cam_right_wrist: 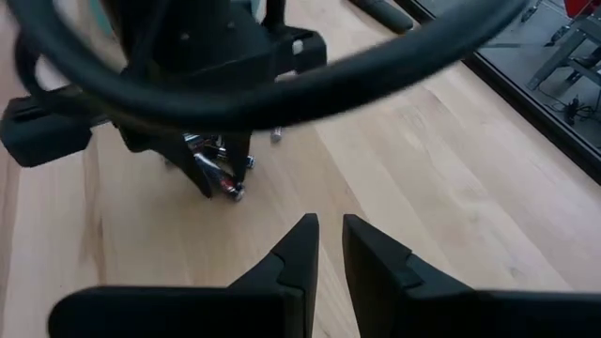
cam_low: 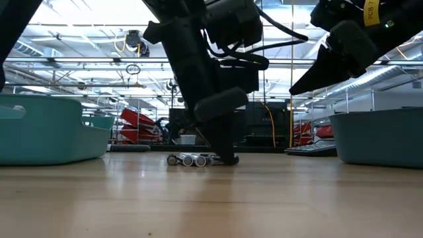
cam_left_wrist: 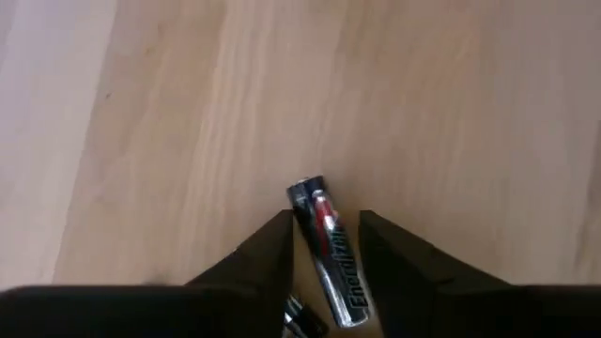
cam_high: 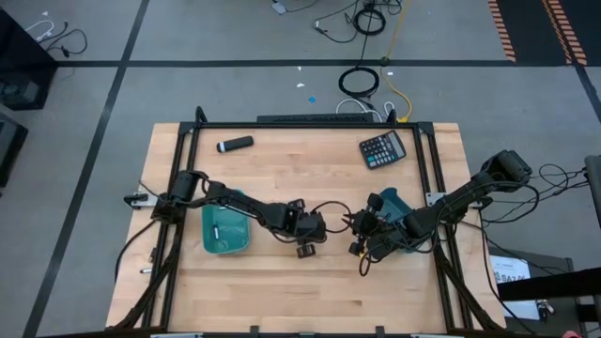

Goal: Sort batteries
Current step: Put the silver battery into the light blue bin

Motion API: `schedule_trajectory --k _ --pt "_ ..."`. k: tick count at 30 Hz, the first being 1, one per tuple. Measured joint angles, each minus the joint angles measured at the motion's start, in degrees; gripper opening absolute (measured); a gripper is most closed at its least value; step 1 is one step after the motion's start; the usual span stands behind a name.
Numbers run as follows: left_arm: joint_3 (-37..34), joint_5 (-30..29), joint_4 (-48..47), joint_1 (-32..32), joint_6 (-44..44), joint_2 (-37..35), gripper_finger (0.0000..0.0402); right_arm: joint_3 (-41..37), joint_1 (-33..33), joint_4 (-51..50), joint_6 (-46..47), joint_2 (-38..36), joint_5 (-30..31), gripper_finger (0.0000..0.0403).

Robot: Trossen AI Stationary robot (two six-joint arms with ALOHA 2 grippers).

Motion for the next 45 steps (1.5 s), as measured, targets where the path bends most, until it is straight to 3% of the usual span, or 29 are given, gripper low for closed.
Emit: schedule_trajectory --k 4,13,24,34,40,45 --pt "0.07 2.66 0.13 0.73 2.49 0.00 0.0044 0.00 0.00 0.00 -0.33 0.01 0.00 0.0043" --pt "2.59 3.40 -2.63 0.32 3.44 -0.58 0.0041 0.00 0.01 -0.06 0.09 0.01 0.07 0.0043" --pt "6.11 -14.22 -15.52 -3.64 2.04 -14.03 0.0041 0.00 0.85 -0.35 1.07 0.02 1.51 0.0043" --pt "2.02 -26.48 -38.62 -5.52 -14.00 -25.87 0.0041 0.00 1.92 -0.52 1.09 0.02 2.62 0.0043" --pt "-3.91 -26.39 -48.14 -9.34 -28.09 -31.17 0.0041 0.00 1.92 -0.50 2.41 0.02 2.62 0.0043" --pt "-8.94 -22.31 -49.78 -12.21 -35.57 -32.96 0.0041 0.00 1.92 -0.51 2.58 0.02 2.63 0.0043"
